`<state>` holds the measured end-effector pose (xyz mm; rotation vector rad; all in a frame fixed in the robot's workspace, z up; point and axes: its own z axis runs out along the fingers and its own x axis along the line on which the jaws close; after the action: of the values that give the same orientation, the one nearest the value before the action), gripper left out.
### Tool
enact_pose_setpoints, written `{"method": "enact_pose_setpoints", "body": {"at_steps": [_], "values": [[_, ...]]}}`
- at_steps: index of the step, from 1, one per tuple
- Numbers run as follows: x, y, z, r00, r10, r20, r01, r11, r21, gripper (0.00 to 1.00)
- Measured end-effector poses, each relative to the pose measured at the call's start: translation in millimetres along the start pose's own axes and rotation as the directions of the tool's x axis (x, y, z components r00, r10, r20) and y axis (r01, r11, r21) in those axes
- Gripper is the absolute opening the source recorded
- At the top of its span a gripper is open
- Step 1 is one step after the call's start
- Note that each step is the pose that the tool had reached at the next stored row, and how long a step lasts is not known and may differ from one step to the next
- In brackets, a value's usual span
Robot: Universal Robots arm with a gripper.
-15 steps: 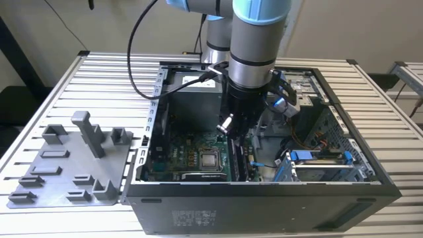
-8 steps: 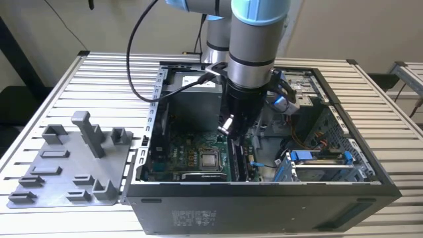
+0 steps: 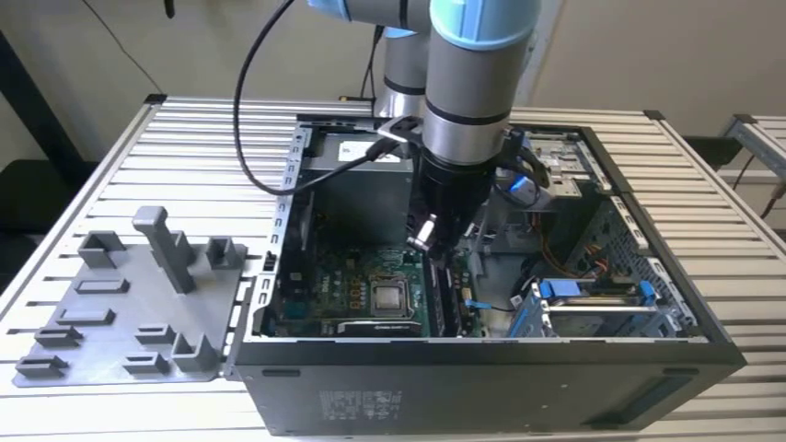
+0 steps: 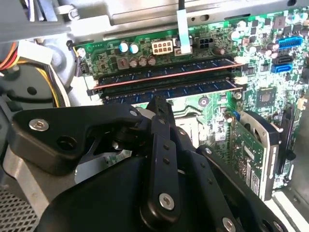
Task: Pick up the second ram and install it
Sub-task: 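Press down the second ram until it locks into place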
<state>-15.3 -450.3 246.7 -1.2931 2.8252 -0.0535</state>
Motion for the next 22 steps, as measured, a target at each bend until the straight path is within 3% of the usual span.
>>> {"method": "enact_pose_setpoints", "body": {"at_steps": [4, 11, 13, 19, 22], "values": [[-0.3, -0.4, 0.4, 0.9992, -0.039, 0.0002, 0.039, 0.9992, -0.0026, 0.11], [-0.6, -1.3, 4.5, 0.9959, -0.089, -0.0193, 0.088, 0.9958, -0.0255, 0.11], [-0.5, -1.2, 4.6, 0.9933, -0.114, -0.0200, 0.113, 0.9932, -0.0273, 0.11], [-0.6, -1.3, 4.8, 0.9795, -0.201, -0.0157, 0.200, 0.9793, -0.0287, 0.11], [-0.6, -1.3, 4.8, 0.9691, -0.246, -0.0135, 0.246, 0.9689, -0.0290, 0.11]]}}
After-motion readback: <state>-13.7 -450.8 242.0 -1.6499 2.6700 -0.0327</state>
